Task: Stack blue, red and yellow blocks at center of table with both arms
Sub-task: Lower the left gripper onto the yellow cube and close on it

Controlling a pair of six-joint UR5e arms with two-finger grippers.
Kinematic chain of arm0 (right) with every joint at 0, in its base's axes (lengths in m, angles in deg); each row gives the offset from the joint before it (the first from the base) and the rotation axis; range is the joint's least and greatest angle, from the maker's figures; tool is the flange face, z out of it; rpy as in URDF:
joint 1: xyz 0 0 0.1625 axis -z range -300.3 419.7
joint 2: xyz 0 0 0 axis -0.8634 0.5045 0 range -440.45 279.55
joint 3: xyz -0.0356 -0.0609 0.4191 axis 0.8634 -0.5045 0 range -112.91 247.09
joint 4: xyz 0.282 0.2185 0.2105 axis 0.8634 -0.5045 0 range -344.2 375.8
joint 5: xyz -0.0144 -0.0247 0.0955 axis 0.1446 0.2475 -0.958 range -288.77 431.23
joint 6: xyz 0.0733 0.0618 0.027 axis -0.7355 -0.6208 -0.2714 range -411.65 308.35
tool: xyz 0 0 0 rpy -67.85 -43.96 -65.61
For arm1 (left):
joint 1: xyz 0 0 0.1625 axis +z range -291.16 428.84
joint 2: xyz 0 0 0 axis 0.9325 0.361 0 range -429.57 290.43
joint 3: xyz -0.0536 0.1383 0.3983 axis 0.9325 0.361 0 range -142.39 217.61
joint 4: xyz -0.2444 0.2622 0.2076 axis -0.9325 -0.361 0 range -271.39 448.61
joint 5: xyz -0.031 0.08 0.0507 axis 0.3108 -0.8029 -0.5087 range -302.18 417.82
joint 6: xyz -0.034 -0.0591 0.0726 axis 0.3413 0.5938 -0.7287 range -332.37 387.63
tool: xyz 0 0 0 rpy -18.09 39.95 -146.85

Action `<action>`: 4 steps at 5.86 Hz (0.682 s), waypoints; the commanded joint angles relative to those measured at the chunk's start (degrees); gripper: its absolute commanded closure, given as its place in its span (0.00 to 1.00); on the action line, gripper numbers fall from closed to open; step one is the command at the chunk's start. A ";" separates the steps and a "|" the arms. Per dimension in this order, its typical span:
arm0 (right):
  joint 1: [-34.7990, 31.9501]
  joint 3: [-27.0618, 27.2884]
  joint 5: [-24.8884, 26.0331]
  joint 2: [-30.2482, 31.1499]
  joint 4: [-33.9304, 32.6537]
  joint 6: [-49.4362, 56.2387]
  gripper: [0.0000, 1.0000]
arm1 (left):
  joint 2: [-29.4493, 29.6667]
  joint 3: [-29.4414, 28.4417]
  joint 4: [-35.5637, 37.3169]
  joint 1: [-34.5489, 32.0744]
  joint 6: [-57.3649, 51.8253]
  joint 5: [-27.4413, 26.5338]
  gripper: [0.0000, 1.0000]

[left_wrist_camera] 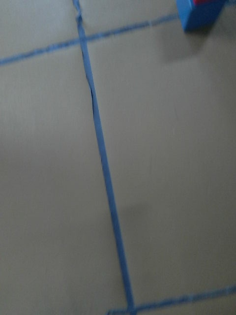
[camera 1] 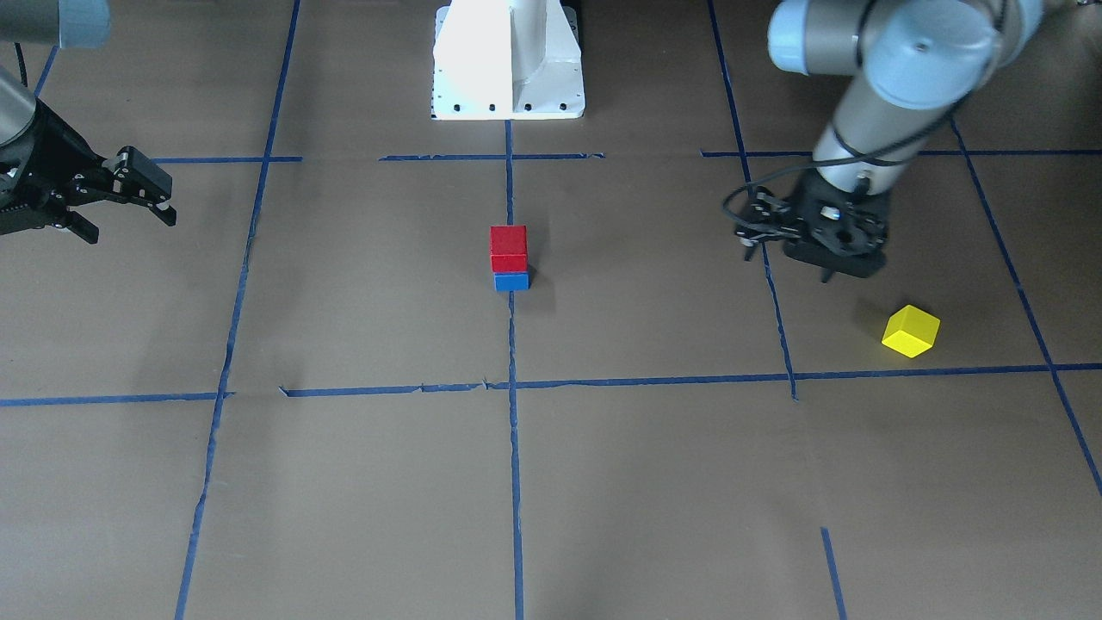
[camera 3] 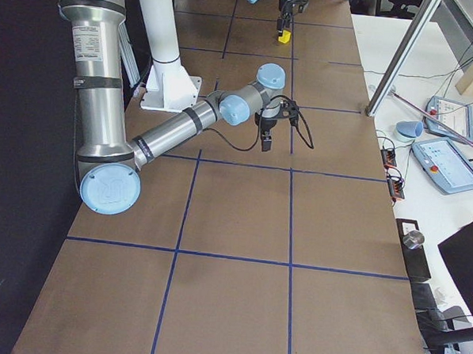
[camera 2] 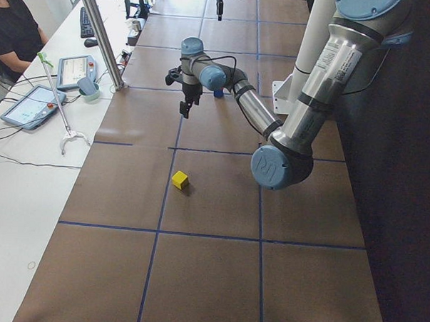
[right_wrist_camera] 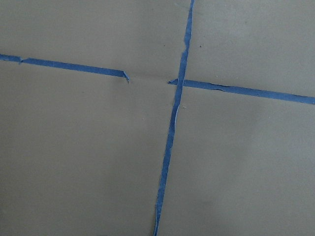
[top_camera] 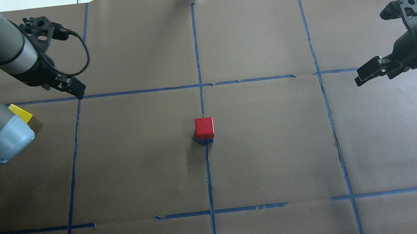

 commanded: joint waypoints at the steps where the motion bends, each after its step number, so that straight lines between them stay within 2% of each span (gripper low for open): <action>1: 0.09 -0.07 0.50 -0.01 0.00 -0.03 0.00 | -4.09 -7.77 -0.63 -8.22 -20.56 6.46 0.00; 2: 0.00 0.27 0.59 -0.01 0.09 0.06 0.00 | -6.10 -11.47 -3.94 -8.52 -23.94 6.31 0.00; 3: 0.00 0.10 0.76 -0.01 0.09 0.24 0.00 | -6.38 -19.60 -11.98 -8.61 -24.32 6.40 0.00; 4: 0.09 0.10 0.59 -0.01 0.00 0.24 0.00 | -5.86 -24.03 -15.11 -8.26 -18.15 6.49 0.00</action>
